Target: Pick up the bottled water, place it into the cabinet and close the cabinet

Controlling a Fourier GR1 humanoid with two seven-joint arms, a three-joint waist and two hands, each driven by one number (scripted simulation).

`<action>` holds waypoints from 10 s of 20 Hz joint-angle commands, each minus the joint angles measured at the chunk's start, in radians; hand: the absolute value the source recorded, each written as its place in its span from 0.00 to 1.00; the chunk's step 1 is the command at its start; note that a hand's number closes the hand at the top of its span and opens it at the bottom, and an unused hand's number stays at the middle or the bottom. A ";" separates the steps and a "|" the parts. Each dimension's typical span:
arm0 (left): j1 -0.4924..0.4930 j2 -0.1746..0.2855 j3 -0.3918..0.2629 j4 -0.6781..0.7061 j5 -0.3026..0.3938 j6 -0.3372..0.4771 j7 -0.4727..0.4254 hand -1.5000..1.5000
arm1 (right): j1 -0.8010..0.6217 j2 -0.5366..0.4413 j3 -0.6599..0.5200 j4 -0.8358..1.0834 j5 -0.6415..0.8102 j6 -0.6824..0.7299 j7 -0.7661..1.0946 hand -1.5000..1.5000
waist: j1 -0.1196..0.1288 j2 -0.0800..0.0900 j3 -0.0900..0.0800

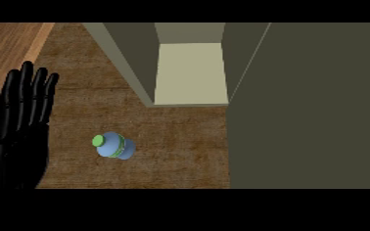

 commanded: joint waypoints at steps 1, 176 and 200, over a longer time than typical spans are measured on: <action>0.011 -0.028 -0.028 0.029 -0.056 0.024 -0.022 0.00 | 0.003 0.017 -0.013 0.011 -0.019 -0.001 -0.006 0.00 | 0.012 -0.028 -0.011; -1.249 -0.034 -0.200 1.960 0.480 0.509 -0.557 0.00 | 0.910 -0.062 0.141 -0.379 -0.226 0.322 -0.275 0.00 | -0.078 0.008 -0.014; -0.940 -0.087 -0.282 1.610 0.596 0.272 -0.639 0.00 | 0.923 -0.024 0.224 -0.479 -0.199 0.265 -0.158 0.00 | 0.000 -0.033 -0.012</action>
